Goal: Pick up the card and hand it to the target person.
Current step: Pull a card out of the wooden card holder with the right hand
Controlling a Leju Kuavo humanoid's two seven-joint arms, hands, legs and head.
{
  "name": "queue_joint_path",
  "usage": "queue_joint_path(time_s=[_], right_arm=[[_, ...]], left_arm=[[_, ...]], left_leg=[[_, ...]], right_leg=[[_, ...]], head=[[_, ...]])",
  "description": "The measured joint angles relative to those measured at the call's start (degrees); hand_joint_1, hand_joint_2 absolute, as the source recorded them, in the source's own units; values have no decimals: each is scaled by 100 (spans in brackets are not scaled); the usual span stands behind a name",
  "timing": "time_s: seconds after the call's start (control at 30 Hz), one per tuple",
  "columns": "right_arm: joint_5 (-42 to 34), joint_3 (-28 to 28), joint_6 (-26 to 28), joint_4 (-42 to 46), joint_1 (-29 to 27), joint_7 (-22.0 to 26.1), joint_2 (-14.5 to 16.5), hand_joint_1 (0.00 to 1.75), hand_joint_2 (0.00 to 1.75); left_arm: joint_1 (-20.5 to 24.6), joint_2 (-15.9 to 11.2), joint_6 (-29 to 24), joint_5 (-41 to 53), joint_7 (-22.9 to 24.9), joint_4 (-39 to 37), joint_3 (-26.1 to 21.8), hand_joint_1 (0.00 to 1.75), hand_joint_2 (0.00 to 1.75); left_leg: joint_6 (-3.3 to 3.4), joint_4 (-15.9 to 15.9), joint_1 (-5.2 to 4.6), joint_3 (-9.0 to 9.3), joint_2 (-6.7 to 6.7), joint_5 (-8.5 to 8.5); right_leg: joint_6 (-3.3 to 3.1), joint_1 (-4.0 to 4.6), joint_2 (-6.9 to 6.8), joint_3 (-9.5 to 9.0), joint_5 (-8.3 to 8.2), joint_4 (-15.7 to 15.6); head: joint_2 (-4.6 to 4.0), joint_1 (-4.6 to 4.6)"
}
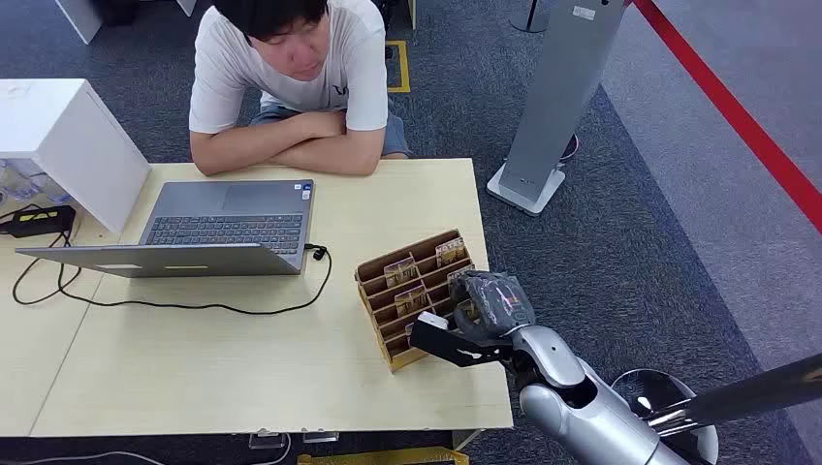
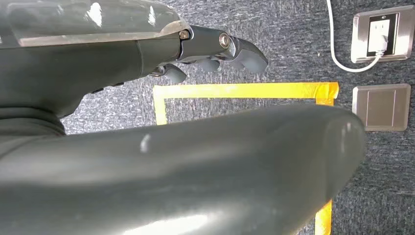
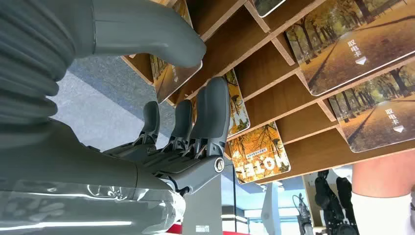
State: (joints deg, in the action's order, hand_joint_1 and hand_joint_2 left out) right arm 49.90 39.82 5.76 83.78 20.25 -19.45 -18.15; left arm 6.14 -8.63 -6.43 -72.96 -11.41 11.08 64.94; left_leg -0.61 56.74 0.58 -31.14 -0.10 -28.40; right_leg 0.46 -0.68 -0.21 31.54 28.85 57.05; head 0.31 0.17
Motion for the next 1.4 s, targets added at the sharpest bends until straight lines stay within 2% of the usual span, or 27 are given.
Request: queue_joint_path(time_s=[0.33,0.7,0.87,1.0,1.13,1.4], right_arm=[[181,-101,5,0,-71,-81,-28,112,175],[251,-294,-25,0,-261,-116,-75,92,175],[251,-321,-25,1,-312,-131,-101,90,175],[251,-369,-25,5,-339,-143,-114,102,175],[251,-412,-25,18,-349,-149,-126,135,175],[262,-444,-32,73,-352,-149,-130,146,175]], left_arm=[[-1,0,1,4,0,1,0,0,0],[-4,0,10,45,0,1,0,0,0],[-4,0,26,78,-1,1,1,0,0],[-4,0,39,105,-2,1,1,0,0],[-4,0,42,111,-2,1,2,0,0],[-4,0,42,125,-24,2,2,0,0]], left_leg=[[0,0,0,1,0,0],[0,0,0,1,0,0],[0,0,0,1,0,0],[0,0,0,1,0,0],[0,0,0,1,0,0],[0,0,0,2,0,0]], right_leg=[[0,0,0,0,0,0],[0,0,0,0,0,-1],[0,0,0,0,0,-1],[0,0,1,0,0,-1],[0,0,1,0,0,-1],[0,0,1,-1,0,-1]], head=[[0,0],[0,2],[0,0],[0,-3],[0,1],[0,-2]])
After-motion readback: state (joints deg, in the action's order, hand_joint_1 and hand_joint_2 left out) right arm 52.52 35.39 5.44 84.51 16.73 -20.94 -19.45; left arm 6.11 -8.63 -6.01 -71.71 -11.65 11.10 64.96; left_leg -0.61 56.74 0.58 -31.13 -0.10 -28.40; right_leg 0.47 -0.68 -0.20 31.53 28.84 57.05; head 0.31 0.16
